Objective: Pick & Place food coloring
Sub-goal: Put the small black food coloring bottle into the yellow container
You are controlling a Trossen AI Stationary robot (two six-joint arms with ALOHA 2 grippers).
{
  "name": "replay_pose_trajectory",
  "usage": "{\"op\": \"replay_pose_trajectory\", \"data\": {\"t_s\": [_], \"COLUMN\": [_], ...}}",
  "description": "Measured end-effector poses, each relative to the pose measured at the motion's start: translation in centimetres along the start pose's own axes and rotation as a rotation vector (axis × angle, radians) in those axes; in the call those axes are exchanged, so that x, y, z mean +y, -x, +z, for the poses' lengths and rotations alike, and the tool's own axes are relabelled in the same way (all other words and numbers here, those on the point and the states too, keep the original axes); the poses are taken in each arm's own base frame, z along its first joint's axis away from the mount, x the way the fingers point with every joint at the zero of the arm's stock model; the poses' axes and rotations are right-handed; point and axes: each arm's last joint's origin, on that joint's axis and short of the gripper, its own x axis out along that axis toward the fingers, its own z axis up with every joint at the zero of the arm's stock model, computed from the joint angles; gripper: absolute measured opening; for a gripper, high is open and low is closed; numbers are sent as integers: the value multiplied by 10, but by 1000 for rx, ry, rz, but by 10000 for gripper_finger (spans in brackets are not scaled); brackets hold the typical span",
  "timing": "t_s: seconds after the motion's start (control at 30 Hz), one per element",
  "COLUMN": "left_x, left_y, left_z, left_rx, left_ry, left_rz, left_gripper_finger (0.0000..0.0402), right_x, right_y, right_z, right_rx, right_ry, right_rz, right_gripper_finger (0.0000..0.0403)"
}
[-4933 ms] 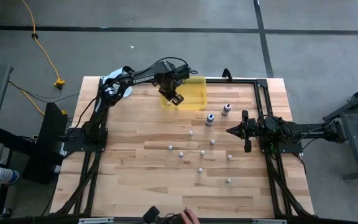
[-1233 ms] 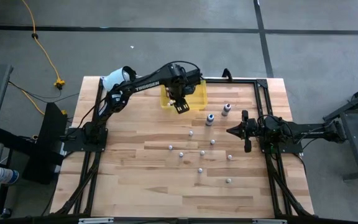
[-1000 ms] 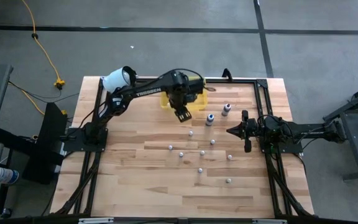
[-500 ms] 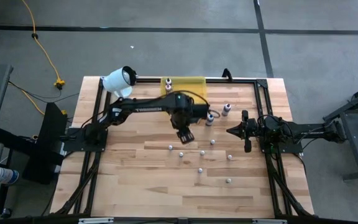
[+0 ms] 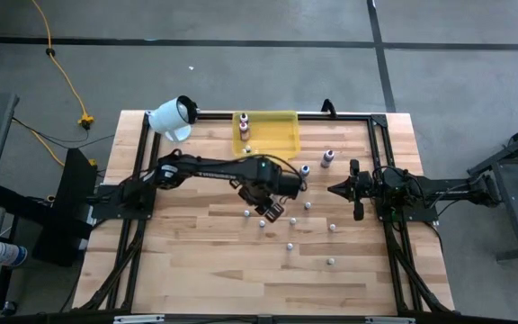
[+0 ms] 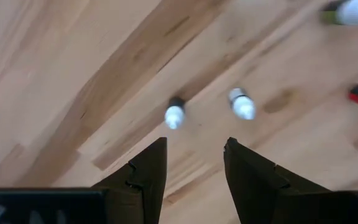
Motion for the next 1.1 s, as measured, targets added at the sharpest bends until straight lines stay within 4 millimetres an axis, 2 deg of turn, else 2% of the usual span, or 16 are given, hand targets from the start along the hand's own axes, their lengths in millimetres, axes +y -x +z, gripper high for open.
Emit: {"op": "replay_pose_trajectory", "data": {"t_s": [0.2,0.53,0.67,0.87,1.1], "left_x": [-3,-2,-3,4,7], "left_y": [-15,-30,-36,-24,-38], "left_z": [-9,-13,-12,-21,-22], "left_rx": [-6,-19,-9,-58,-73], "left_ry": [143,226,227,260,281], "left_rz": [78,150,138,117,23], "left_gripper_finger": [150,150,150,150,150], "right_x": [0,0,0,0,0], "right_y": [0,0,0,0,0], "right_z": [0,0,0,0,0], "right_rx": [0,0,0,0,0], "right_ry": [0,0,0,0,0], "right_rz": [0,0,0,0,0], "right_gripper_finger": [0,0,0,0,0]}}
